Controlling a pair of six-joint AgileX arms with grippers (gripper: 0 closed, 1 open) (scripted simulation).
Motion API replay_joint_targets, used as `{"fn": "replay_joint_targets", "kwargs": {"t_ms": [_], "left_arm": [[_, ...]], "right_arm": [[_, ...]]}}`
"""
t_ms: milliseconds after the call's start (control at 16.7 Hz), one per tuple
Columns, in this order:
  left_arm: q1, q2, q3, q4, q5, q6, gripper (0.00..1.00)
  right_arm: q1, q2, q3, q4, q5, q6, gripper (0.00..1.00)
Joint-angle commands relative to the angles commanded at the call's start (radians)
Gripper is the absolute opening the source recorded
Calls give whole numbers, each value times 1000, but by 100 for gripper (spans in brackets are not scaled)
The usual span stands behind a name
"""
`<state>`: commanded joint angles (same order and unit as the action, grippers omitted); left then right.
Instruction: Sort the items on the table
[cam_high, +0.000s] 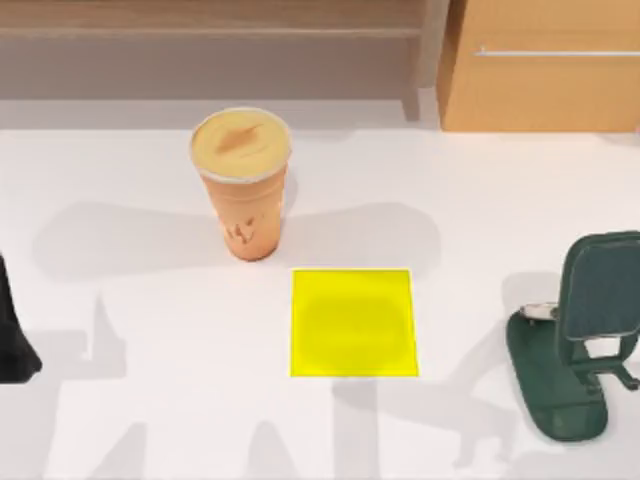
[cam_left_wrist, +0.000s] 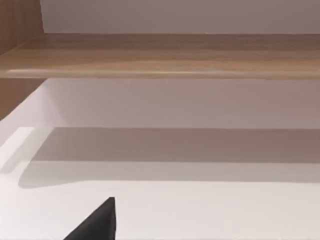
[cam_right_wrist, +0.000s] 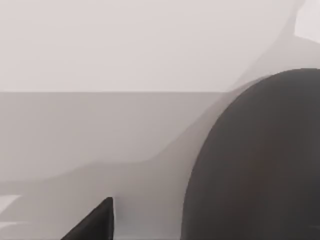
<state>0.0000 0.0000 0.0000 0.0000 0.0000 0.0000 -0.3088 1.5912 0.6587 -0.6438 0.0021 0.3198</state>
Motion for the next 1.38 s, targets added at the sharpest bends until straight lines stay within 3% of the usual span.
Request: {"fn": "replay_joint_targets", "kwargs": {"t_ms": [480, 960, 1380], "left_arm": [[0, 0, 0, 0, 0, 0, 100], [0, 0, 0, 0, 0, 0, 100], [0, 0, 0, 0, 0, 0, 100]], "right_arm": [[0, 0, 0, 0, 0, 0, 2], [0, 0, 0, 0, 0, 0, 0], [-2, -95, 135, -206, 4, -3, 0]]}}
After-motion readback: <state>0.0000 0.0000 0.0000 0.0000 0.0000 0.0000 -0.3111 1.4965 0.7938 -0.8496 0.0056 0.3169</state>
